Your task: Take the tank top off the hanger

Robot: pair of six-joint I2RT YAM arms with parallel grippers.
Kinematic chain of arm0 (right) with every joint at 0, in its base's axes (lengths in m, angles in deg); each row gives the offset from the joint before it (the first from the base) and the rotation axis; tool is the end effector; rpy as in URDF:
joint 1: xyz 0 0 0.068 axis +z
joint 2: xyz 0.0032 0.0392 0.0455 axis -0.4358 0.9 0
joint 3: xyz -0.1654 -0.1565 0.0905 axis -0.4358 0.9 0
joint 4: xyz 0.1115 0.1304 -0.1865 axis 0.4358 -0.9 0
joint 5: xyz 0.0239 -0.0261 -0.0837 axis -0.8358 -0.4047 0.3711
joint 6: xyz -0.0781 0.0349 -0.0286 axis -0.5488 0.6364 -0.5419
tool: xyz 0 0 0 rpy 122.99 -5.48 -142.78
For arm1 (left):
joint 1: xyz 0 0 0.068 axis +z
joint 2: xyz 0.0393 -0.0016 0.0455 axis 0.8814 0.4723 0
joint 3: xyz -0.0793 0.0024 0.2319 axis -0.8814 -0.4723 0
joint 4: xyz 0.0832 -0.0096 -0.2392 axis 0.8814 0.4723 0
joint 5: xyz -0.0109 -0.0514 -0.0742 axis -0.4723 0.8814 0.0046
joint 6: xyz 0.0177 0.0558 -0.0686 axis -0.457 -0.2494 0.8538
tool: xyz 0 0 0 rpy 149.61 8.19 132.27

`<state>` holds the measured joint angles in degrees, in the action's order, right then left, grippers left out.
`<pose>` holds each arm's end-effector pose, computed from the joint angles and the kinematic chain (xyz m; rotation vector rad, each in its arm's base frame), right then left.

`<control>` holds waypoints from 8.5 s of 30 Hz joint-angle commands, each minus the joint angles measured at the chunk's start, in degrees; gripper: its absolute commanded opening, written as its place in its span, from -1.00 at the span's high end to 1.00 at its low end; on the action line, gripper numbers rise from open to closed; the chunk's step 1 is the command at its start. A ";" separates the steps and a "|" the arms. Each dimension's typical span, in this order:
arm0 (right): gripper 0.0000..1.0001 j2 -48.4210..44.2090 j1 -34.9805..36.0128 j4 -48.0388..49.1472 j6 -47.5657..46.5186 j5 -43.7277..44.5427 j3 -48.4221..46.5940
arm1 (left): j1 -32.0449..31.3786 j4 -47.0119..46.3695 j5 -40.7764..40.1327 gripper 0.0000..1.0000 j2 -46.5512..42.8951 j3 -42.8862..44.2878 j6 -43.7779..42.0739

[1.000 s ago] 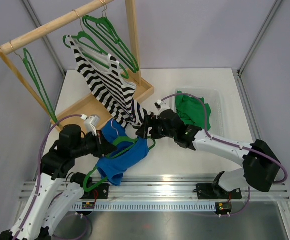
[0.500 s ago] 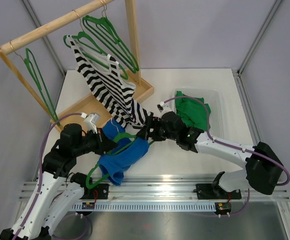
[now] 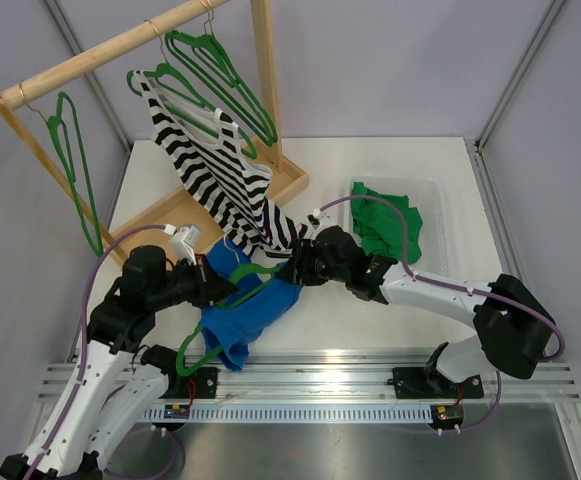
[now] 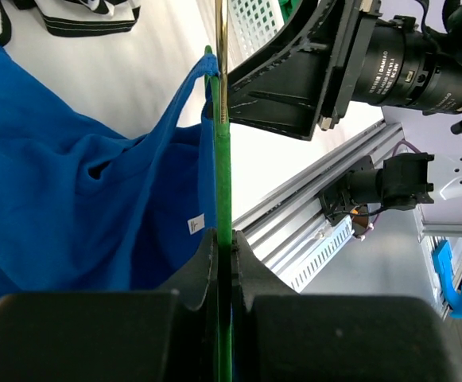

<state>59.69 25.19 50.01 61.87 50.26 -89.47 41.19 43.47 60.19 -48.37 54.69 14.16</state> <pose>0.2147 0.2745 0.1809 -0.2226 2.2977 0.9856 0.1426 -0.0951 0.2648 0.1300 2.2112 -1.0470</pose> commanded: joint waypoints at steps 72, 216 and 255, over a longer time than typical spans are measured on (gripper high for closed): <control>1.00 -32.84 -11.65 -40.65 -14.94 -7.92 -13.43 | -0.21 -27.26 -37.87 1.00 3.22 36.53 -10.68; -0.99 6.63 -30.81 -43.21 -21.54 24.16 -30.67 | 13.86 11.68 -18.33 -0.98 23.76 61.62 -6.72; -0.99 -26.25 -30.81 -39.44 -22.94 -7.04 -13.89 | -3.81 8.09 -73.99 -0.33 68.95 97.26 -14.19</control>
<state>34.62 -5.39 9.03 39.58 45.19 -103.13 37.37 55.31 -7.59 21.10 150.29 2.90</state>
